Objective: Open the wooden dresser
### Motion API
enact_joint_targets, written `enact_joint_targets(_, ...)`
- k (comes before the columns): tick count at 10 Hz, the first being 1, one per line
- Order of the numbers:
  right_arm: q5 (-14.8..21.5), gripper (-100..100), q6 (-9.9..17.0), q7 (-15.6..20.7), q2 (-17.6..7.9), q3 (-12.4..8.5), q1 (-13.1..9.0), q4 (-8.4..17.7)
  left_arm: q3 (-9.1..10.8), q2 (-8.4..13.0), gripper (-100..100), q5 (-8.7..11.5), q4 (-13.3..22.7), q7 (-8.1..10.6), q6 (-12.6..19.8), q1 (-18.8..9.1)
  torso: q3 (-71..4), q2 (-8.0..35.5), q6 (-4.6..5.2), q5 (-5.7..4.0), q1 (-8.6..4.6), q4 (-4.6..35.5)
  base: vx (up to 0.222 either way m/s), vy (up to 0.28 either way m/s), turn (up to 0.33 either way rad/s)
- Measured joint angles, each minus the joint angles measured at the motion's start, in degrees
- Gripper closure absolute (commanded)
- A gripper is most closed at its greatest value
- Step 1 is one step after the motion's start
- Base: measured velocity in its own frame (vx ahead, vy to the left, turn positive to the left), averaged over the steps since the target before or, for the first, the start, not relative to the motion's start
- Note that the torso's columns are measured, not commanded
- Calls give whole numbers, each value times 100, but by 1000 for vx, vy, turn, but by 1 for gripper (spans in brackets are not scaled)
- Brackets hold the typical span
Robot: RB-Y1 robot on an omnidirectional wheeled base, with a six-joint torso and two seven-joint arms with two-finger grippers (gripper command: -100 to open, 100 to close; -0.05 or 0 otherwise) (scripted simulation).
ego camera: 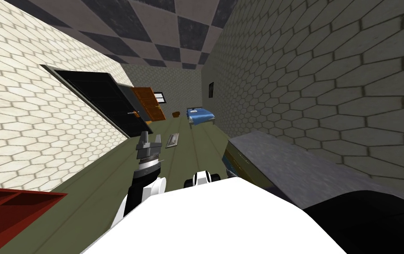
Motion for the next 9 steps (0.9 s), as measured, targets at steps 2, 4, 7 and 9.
enact_joint_targets(2,150,-100,318,50,-52,107,-55,269,0,0,0,0,0,0,0,0,-10,-17,0,1,4,-5,86,39,75)
enact_joint_targets(4,369,-100,628,54,-60,219,-169,664,0,0,0,0,0,0,0,0,-10,-18,1,0,0,-5,91,28,53)
enact_joint_targets(7,564,-100,1039,69,-106,337,-259,1109,0,0,0,0,0,0,0,0,-1,-1,1,0,0,-1,63,19,35)
enact_joint_targets(9,720,-100,1345,98,-150,440,-263,1348,0,0,0,0,0,0,0,0,-7,-14,-1,1,5,-3,74,25,47)
